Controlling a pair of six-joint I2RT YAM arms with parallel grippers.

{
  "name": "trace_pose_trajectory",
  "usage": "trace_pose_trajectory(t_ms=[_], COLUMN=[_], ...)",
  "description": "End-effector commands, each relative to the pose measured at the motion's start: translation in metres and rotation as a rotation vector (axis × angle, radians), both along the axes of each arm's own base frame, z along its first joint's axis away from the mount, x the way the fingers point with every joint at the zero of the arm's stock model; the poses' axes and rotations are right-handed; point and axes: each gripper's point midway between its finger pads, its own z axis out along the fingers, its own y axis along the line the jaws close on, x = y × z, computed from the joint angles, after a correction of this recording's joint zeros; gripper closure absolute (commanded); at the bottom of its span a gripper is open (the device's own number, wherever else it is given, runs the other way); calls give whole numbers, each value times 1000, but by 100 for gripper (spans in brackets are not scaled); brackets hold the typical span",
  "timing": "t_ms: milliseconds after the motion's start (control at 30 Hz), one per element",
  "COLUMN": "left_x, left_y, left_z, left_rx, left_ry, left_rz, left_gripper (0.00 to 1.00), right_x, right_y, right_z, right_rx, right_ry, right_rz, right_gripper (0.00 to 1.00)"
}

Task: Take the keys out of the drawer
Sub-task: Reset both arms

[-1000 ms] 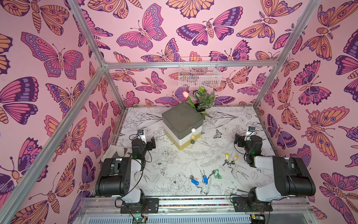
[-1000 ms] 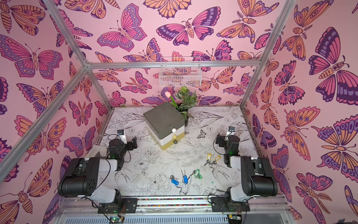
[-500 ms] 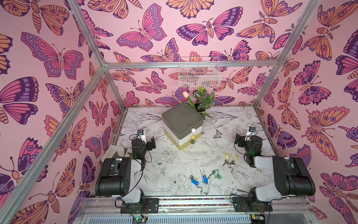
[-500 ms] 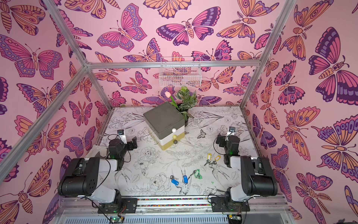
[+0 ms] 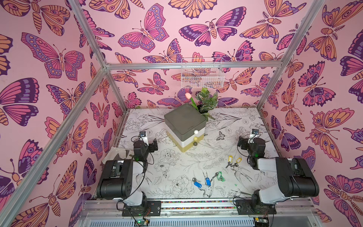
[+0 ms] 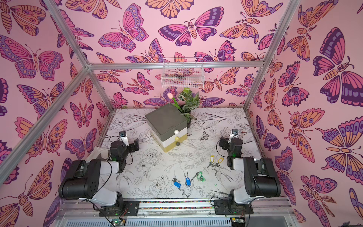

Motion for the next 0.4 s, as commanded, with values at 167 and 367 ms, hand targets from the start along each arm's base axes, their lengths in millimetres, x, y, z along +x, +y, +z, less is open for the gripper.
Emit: trace_pose_trajectory(t_ms=[167,367], left_x=[6,5], left_y=[-1,-1], left_z=[2,3], left_rx=[19,25], left_ry=[-6,-9], left_rz=[-1,-2], left_gripper=[0,0], right_x=[4,4], right_y=[0,1], right_z=[9,9], right_rx=[5,6], right_ry=[-26,-24], right_rz=[5,6], right_gripper=[1,1])
